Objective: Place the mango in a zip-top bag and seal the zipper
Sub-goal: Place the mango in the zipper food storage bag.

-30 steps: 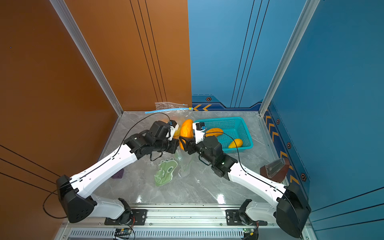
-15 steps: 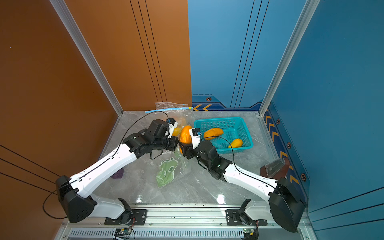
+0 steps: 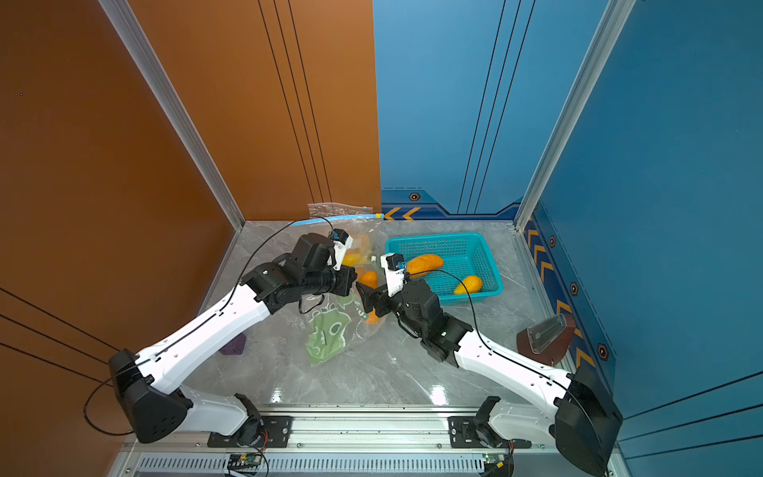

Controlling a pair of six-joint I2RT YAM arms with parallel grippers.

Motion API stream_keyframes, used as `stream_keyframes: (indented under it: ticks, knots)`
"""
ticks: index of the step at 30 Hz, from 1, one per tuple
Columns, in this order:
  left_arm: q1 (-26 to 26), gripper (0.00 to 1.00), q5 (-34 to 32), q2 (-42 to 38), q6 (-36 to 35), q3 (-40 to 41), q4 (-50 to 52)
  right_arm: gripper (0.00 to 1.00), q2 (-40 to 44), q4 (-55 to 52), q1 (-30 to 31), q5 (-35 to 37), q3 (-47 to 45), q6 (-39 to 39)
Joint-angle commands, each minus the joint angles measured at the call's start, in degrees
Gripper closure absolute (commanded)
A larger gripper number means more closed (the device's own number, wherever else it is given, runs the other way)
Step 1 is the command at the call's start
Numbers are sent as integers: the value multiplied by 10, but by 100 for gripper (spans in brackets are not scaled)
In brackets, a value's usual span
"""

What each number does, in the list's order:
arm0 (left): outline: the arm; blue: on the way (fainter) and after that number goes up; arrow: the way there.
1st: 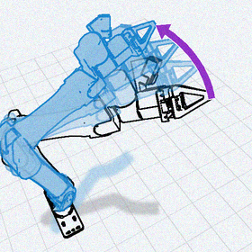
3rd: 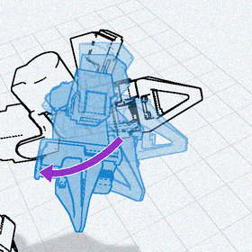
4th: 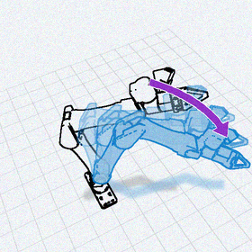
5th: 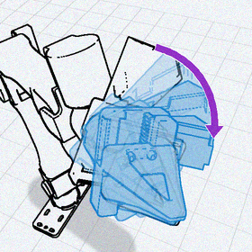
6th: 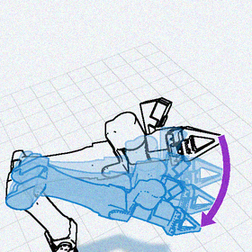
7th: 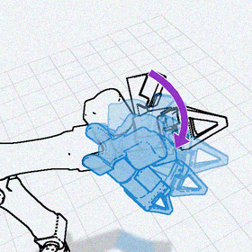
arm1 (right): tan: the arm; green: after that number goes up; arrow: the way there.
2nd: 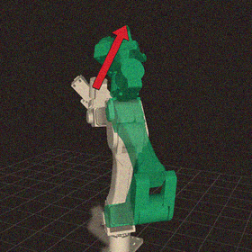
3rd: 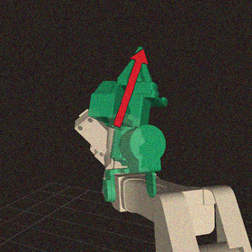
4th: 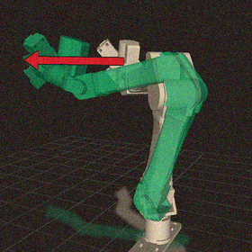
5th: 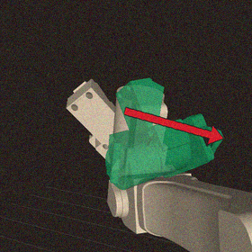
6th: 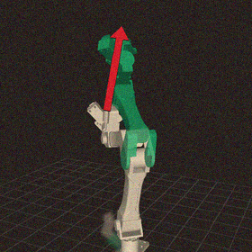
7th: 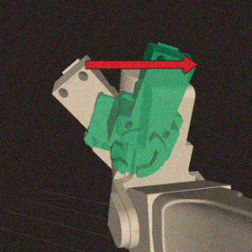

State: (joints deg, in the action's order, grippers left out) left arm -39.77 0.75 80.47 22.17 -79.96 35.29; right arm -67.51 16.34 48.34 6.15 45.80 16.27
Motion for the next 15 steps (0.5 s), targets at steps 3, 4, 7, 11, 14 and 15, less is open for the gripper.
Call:
stream_keyframes:
  ticks: [3, 4, 7, 11, 14, 15]
  knots:
    - [4, 100, 7, -14, 3, -10, -14, 12, 39, -85, 3, 53, 34, -14]
    - [4, 100, 7, -16, 2, -9, -14, 12, 43, -108, 2, 69, 41, -11]
    - [7, 100, 5, -22, 3, -5, -14, 13, 51, -180, -11, 110, 73, -5]
    - [10, 100, 2, -31, 6, 6, -13, 18, 27, -337, -76, 132, 153, 50]
    - [14, 100, 2, -35, 10, 14, -14, 19, -3, -419, -130, 126, 195, 82]
    - [14, 100, 3, -36, 10, 16, -14, 19, -15, -441, -146, 117, 209, 91]
